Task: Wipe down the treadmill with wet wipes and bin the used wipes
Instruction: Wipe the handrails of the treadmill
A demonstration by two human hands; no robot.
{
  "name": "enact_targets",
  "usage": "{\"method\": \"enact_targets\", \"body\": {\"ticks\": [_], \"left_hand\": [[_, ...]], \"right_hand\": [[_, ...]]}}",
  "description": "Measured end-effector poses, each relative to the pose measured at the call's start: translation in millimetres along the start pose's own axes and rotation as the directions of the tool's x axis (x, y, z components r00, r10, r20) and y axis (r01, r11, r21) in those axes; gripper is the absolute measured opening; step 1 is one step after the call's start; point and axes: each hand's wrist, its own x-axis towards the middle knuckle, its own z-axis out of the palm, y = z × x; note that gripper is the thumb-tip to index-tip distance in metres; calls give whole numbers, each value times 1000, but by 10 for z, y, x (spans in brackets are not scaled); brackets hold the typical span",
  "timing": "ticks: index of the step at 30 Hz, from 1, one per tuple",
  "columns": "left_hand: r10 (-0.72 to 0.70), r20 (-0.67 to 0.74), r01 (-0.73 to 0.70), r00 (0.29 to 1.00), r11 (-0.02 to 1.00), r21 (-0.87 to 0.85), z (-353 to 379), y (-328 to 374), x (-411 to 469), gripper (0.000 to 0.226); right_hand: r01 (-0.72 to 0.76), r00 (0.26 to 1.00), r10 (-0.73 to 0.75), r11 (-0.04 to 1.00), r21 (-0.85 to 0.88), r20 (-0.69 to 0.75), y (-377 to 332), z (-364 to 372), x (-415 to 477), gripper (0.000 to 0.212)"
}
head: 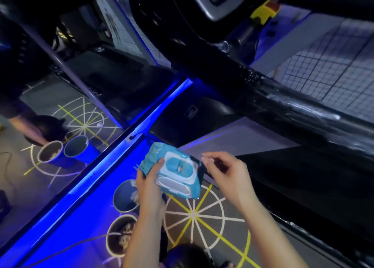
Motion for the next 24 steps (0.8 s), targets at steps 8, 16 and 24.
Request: {"method": "enact_targets", "body": {"ticks": [8, 16, 24], "left_hand": [[3, 284, -59, 959, 980, 189, 454, -154, -282, 46], [-20, 284, -28, 959, 986, 164, 781, -234, -543, 38], [5, 346, -82, 938, 975, 209, 867, -299, -712, 40]], "right_hand": [[349, 930, -284, 880, -322, 233, -174, -250, -76, 22], [181, 980, -97, 789, -588, 172, -83, -659, -108, 25], [35, 997, -71, 797, -602, -36, -84, -760, -163, 7]]}}
